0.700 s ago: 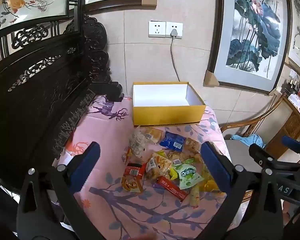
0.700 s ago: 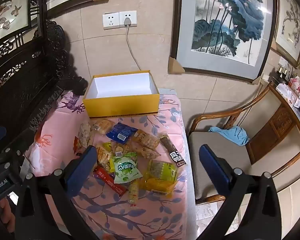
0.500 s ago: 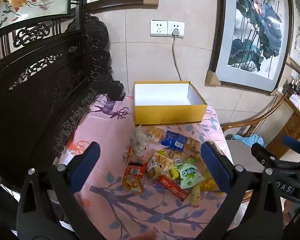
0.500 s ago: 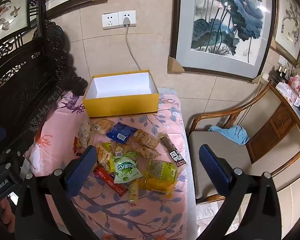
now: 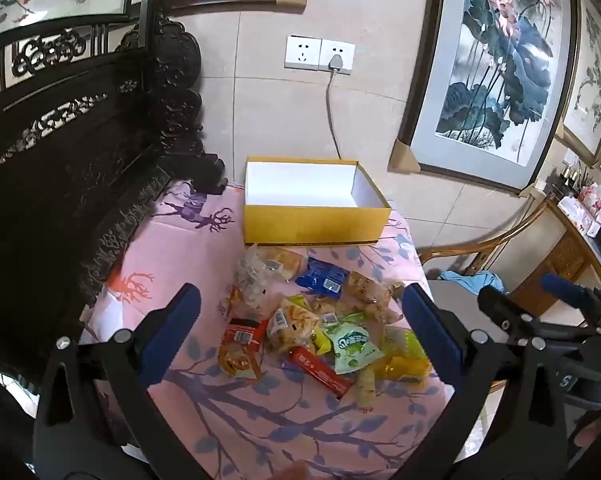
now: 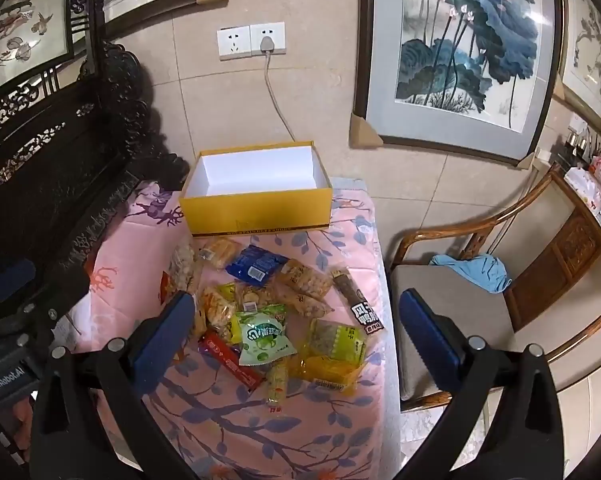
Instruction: Organize snacks
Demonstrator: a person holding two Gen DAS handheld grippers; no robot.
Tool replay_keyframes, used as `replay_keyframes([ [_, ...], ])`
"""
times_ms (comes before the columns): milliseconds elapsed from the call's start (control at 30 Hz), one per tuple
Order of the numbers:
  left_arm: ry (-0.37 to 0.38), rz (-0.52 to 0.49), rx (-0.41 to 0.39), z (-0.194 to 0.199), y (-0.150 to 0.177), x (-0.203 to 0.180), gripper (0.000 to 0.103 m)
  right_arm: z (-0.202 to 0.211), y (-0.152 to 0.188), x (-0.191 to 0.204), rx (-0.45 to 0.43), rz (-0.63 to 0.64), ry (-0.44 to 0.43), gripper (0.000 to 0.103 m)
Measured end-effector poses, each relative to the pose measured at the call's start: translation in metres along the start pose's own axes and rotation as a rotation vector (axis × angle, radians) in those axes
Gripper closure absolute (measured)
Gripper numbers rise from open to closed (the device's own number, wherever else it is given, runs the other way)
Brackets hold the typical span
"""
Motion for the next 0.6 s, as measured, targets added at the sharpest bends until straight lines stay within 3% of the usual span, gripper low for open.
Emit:
replay_keyframes([
  [600, -0.020, -0.056, -0.033, 0.002, 0.000, -0.008, 0.002, -0.001, -0.001, -0.005, -0.013, -0.008, 0.008, 0.001],
])
Point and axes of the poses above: each gripper's, at about its wrist camera, not at the fingertips, and z roughly against the way its jaws point, x to its left, y to its underside, the point moved 2 cm from there along -z, roughly the way its jaws point, and after that the axes turned 14 degrees about -y, right-handed, at the moved point
